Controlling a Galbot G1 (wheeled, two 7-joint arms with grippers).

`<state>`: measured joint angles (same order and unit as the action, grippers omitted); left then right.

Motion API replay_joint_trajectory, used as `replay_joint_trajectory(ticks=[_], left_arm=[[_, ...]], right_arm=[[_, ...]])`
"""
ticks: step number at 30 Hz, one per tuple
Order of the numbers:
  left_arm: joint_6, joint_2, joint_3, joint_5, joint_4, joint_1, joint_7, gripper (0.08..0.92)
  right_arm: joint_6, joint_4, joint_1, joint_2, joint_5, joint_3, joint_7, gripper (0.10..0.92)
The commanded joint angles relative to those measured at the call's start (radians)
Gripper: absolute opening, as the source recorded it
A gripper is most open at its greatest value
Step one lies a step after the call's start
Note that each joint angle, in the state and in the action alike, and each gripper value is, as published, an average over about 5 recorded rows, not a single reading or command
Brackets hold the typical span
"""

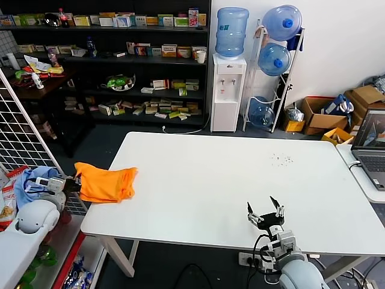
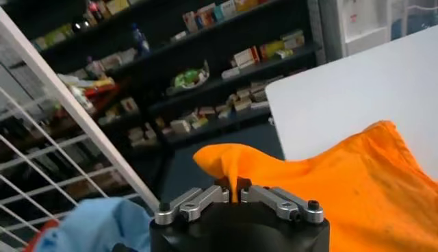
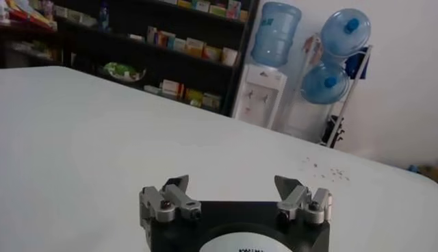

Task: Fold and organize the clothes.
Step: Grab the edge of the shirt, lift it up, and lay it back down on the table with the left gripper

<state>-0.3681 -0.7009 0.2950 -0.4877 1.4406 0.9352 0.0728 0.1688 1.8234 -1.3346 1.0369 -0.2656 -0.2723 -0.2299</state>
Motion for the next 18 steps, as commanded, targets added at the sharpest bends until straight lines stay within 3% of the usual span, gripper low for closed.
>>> replay_joint_trajectory(ticks=[1, 9, 18], left_arm=[[0.043, 0.151, -0.006, 0.187, -0.036, -0.044, -0.002, 0.134], [0.039, 0.152, -0.058, 0.206, -0.01, -0.067, 0.0, 0.134], [0.028, 0.057, -0.105, 0.272, 0.057, -0.059, 0.012, 0.134]], right_arm=[[-0.007, -0.009, 0.009, 0.016, 0.001, 0.005, -0.001, 0.823], [-0.017, -0.019, -0.002, 0.042, 0.016, 0.005, -0.003, 0.823], [-0.019, -0.008, -0.032, 0.043, 0.031, -0.008, -0.005, 0.823]])
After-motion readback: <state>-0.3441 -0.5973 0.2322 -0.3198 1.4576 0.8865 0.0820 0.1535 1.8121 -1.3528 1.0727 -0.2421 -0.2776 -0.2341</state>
